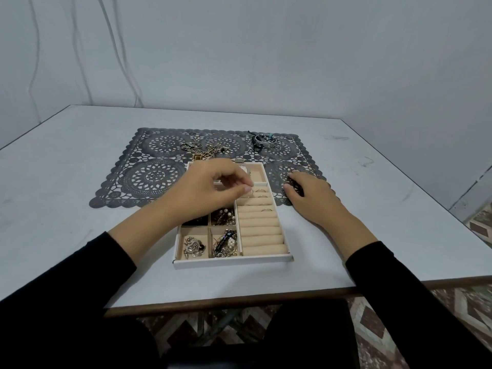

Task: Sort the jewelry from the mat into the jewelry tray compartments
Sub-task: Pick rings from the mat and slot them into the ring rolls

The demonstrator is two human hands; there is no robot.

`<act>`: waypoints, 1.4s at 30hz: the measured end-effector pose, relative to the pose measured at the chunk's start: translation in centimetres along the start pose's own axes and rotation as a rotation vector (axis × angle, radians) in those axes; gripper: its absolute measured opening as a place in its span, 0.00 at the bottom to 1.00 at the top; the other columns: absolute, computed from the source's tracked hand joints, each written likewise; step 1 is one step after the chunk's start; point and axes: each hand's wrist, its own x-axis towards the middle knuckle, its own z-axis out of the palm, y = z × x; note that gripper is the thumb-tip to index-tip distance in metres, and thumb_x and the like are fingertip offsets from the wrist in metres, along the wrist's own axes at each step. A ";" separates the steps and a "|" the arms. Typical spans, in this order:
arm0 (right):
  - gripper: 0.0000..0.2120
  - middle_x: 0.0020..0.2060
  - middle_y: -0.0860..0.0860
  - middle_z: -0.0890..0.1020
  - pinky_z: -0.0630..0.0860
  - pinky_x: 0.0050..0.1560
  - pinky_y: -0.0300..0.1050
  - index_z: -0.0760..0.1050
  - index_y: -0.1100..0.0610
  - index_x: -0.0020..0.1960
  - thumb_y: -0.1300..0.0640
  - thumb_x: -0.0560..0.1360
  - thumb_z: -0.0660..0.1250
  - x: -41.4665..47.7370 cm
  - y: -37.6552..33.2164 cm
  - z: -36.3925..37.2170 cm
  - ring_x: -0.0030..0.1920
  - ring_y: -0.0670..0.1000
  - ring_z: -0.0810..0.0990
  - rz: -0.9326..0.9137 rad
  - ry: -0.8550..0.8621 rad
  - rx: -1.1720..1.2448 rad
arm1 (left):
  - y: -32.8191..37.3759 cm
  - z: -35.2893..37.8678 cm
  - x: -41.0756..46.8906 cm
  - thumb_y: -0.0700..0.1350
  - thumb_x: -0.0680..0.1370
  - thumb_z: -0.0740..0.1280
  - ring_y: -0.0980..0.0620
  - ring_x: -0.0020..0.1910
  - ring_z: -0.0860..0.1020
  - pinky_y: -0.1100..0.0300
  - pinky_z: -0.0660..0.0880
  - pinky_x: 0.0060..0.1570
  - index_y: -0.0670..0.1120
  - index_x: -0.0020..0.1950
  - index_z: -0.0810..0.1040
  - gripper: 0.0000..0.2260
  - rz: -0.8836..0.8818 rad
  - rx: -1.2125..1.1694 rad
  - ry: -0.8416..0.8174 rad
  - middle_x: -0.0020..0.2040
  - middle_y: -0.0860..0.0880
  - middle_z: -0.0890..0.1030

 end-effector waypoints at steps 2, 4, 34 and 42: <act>0.18 0.61 0.50 0.77 0.56 0.45 0.33 0.70 0.56 0.68 0.50 0.81 0.57 0.0 0.0 0.0 0.62 0.51 0.72 0.001 0.000 -0.003 | 0.0 0.0 0.0 0.40 0.74 0.74 0.54 0.43 0.81 0.62 0.79 0.47 0.45 0.48 0.84 0.04 0.020 0.025 -0.065 0.43 0.54 0.84; 0.17 0.57 0.49 0.77 0.56 0.41 0.33 0.72 0.57 0.65 0.51 0.81 0.57 0.0 0.0 0.0 0.60 0.52 0.73 -0.007 0.002 0.003 | 0.1 0.1 0.0 0.42 0.74 0.75 0.54 0.44 0.82 0.60 0.79 0.46 0.45 0.48 0.85 0.04 0.046 0.044 -0.118 0.43 0.53 0.84; 0.17 0.61 0.52 0.77 0.58 0.44 0.34 0.72 0.58 0.66 0.52 0.81 0.58 -0.2 -0.3 -0.2 0.62 0.52 0.73 -0.007 -0.007 0.019 | 0.0 -0.4 -0.3 0.41 0.75 0.73 0.55 0.49 0.81 0.52 0.77 0.53 0.51 0.48 0.86 0.06 -0.024 0.083 -0.292 0.46 0.55 0.83; 0.20 0.65 0.50 0.75 0.59 0.51 0.33 0.69 0.57 0.69 0.51 0.81 0.59 -0.1 -0.2 -0.3 0.65 0.50 0.71 0.007 -0.011 0.028 | -0.1 -0.4 -0.1 0.45 0.75 0.73 0.57 0.50 0.81 0.53 0.76 0.57 0.52 0.48 0.85 0.04 -0.090 0.046 -0.259 0.46 0.56 0.84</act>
